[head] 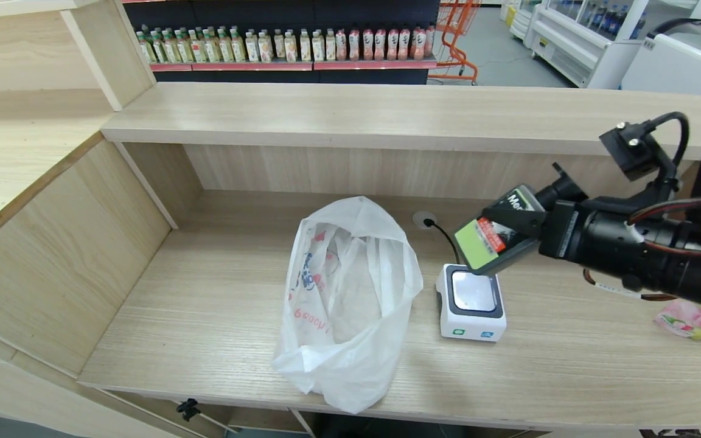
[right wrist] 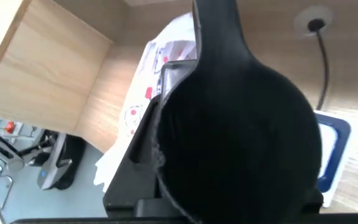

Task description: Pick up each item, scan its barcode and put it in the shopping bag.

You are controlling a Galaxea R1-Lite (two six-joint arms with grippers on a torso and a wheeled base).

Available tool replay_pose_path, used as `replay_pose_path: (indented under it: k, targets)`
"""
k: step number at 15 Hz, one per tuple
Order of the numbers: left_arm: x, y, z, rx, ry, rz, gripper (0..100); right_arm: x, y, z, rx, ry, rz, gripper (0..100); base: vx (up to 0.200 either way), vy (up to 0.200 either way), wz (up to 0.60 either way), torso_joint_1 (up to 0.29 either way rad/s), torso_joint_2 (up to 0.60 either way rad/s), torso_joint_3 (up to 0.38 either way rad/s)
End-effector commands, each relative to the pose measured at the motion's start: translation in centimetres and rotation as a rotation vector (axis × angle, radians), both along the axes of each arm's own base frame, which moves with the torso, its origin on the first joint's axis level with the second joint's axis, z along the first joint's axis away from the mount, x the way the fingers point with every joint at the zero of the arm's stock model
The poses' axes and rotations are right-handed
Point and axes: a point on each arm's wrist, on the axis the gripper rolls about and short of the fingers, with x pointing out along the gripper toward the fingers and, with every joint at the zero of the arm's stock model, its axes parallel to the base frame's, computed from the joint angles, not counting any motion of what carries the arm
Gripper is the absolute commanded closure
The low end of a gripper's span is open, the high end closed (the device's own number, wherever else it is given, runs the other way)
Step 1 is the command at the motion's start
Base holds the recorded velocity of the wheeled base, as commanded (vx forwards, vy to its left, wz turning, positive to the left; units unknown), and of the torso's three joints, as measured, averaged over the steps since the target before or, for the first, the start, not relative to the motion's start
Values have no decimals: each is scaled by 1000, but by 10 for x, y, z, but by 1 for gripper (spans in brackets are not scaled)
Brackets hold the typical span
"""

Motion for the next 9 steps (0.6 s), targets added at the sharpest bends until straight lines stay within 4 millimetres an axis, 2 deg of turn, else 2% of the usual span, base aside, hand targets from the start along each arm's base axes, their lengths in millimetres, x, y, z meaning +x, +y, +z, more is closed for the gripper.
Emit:
replay_pose_path:
  k: [1, 2, 4, 9]
  targets:
    - [0, 0, 0, 0, 0, -1, 0, 17, 22, -20, -53, 59, 29, 100, 0, 0, 0, 0, 0, 0]
    - [0, 0, 0, 0, 0, -1, 0, 18, 27, -23, -60, 65, 38, 100, 0, 0, 0, 0, 0, 0]
    - [0, 0, 0, 0, 0, -1, 0, 34, 56, -42, -88, 112, 99, 100, 0, 0, 0, 0, 0, 0]
    - [0, 0, 0, 0, 0, -1, 0, 75, 84, -97, -193, 116, 138, 100, 0, 0, 0, 0, 0, 0]
